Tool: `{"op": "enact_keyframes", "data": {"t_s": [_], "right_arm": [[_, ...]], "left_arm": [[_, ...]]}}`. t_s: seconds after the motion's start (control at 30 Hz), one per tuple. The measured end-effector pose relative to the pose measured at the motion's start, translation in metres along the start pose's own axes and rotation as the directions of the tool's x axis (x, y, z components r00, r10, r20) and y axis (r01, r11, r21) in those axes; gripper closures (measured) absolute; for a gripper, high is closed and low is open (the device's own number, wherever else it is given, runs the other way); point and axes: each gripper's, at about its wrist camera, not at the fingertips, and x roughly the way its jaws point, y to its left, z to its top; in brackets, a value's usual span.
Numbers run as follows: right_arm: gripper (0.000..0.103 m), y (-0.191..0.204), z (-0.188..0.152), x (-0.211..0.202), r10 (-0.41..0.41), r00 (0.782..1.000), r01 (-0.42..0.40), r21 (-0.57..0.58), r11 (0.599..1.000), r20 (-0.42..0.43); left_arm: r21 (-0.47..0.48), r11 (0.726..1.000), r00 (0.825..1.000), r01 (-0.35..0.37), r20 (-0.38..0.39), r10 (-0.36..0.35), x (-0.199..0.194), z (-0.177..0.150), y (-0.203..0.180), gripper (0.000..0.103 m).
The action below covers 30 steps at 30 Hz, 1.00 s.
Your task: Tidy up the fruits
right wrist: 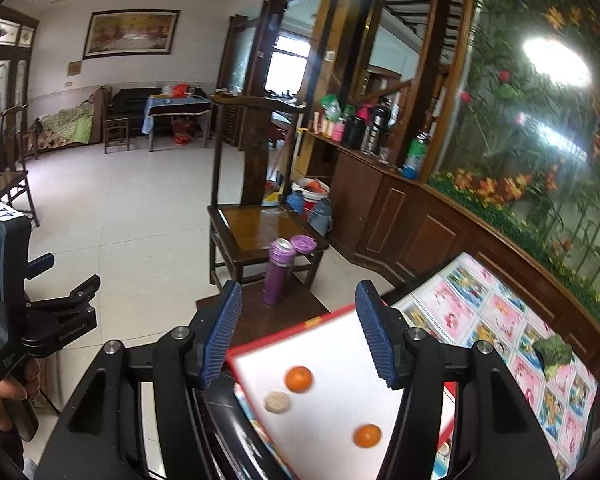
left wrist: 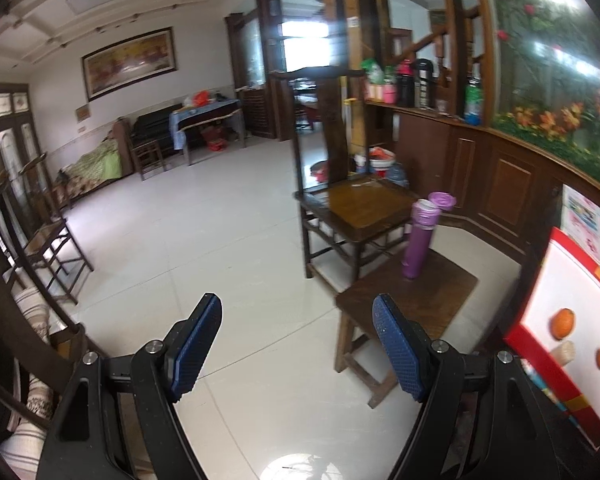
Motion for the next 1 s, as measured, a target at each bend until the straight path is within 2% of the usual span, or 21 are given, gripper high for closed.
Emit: {"op": "enact_keyframes", "data": {"t_s": [0.37, 0.5, 0.6, 0.7, 0.8, 0.83, 0.87, 0.9, 1.0], "right_arm": [[0.042, 0.047, 0.025, -0.001, 0.083, 0.996, -0.079, -0.089, 0.993, 0.045], [0.042, 0.042, 0.026, -0.002, 0.155, 0.987, -0.152, -0.053, 0.987, 0.039], [0.042, 0.023, 0.015, -0.005, 0.165, 0.986, -0.165, -0.028, 0.986, 0.024], [0.042, -0.018, 0.0, -0.009, 0.133, 0.991, -0.133, 0.032, 0.991, 0.001], [0.034, -0.075, -0.026, -0.017, 0.026, 0.999, -0.024, 0.083, 0.996, -0.026], [0.03, -0.095, -0.037, -0.021, -0.018, 0.999, 0.022, 0.095, 0.995, -0.039], [0.029, -0.124, -0.054, -0.028, -0.075, 0.995, 0.082, 0.112, 0.99, -0.059], [0.029, -0.142, -0.064, -0.033, -0.11, 0.991, 0.119, 0.125, 0.985, -0.075], [0.028, -0.213, -0.109, -0.06, -0.233, 0.96, 0.262, 0.2, 0.944, -0.158]], "left_arm": [[-0.089, 0.987, 0.991, -0.135, -0.011, 0.135, -0.001, -0.006, 0.055, 0.025], [-0.084, 0.981, 0.984, -0.175, 0.004, 0.176, -0.008, -0.003, 0.056, 0.025], [-0.057, 0.985, 0.986, -0.163, 0.029, 0.165, -0.016, 0.001, 0.042, 0.024], [-0.01, 0.996, 0.995, -0.087, 0.053, 0.087, -0.028, 0.004, 0.011, 0.024], [0.084, 0.996, 0.996, 0.043, 0.079, -0.049, -0.048, 0.007, -0.049, 0.023], [0.131, 0.984, 0.988, 0.118, 0.081, -0.129, -0.057, 0.008, -0.08, 0.022], [0.154, 0.975, 0.982, 0.158, 0.077, -0.171, -0.062, 0.008, -0.096, 0.021], [0.197, 0.95, 0.964, 0.242, 0.06, -0.258, -0.071, 0.008, -0.127, 0.021], [0.268, 0.88, 0.913, 0.393, 0.005, -0.409, -0.089, 0.006, -0.185, 0.021]]}}
